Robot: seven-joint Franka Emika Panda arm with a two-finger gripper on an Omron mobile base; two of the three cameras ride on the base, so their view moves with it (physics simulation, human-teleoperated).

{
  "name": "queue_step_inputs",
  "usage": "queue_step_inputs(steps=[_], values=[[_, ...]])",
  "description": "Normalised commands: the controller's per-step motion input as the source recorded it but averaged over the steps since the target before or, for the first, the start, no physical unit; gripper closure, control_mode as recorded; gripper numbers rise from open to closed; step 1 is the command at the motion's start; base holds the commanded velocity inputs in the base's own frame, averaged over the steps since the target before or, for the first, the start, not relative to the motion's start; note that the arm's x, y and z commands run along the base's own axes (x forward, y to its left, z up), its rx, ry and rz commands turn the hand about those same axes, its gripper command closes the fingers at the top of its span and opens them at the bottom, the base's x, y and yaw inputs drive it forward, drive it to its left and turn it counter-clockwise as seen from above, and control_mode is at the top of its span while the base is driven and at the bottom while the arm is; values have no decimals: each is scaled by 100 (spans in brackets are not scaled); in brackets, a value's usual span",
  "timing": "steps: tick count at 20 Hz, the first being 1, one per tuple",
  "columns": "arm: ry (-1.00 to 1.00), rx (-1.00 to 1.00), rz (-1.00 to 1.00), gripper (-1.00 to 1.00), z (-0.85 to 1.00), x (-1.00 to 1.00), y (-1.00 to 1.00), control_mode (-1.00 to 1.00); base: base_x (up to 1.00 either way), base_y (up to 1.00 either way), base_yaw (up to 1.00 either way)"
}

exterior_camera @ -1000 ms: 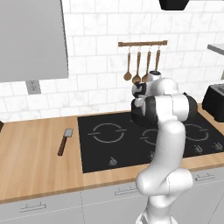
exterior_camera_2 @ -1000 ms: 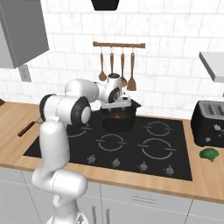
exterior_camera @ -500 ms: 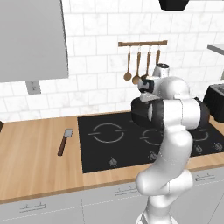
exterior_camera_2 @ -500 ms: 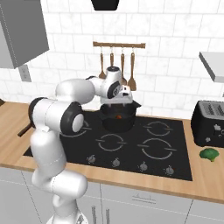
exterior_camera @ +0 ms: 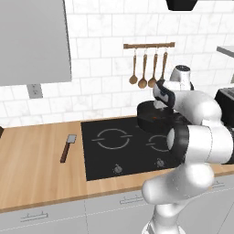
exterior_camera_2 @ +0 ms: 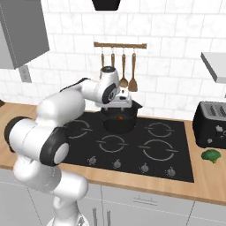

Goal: Put the bell pepper and broccoli in the pot. Retrieve the spatula and lightly stir the vegetables in the pot.

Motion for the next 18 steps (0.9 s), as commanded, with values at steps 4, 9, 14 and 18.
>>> queue_step_inputs(steps=[4,9,14,18], values=[[1,0,-6,-100,8,-100,-18,-100,0,0,0],[0,0,-14,-100,0,-95,-36,-100,0,0,0],[0,0,-19,-100,-1,-90,-39,-100,0,0,0],[0,0,-20,-100,-1,-78,-46,-100,0,0,0]])
